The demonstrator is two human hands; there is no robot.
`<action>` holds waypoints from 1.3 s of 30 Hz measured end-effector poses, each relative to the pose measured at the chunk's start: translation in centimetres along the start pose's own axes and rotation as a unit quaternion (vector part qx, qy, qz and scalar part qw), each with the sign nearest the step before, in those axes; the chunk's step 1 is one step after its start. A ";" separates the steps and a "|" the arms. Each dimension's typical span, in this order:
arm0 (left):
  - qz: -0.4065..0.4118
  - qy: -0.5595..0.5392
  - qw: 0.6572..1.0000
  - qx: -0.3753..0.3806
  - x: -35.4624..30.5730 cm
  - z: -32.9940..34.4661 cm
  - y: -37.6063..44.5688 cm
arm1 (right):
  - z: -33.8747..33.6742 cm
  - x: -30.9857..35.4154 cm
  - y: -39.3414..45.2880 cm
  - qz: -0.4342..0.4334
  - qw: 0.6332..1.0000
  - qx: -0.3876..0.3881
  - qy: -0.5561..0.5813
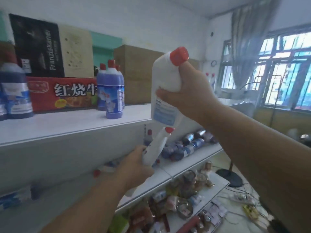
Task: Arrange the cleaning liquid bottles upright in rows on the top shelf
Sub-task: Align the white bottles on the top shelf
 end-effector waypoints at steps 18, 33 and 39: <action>0.098 -0.366 0.924 0.056 -22.6 10.8 28.0 | -14.1 -34.6 6.6 0.088 0.996 -0.018 -0.010; 0.120 -0.275 0.951 -0.068 -27.5 4.3 46.8 | -5.9 -56.2 18.4 0.081 0.990 0.063 0.099; 0.094 -0.304 0.939 -0.132 -26.5 3.9 51.6 | -2.1 -61.2 22.6 0.068 0.987 0.113 0.089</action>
Point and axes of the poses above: each hand's wrist, its own y-axis towards the middle knuckle, its own z-axis out of the palm, x = y × z, the point moved 6 cm from there along y, towards the middle knuckle, and after that the axes turned 13 degrees about x, right-handed, at the moved point
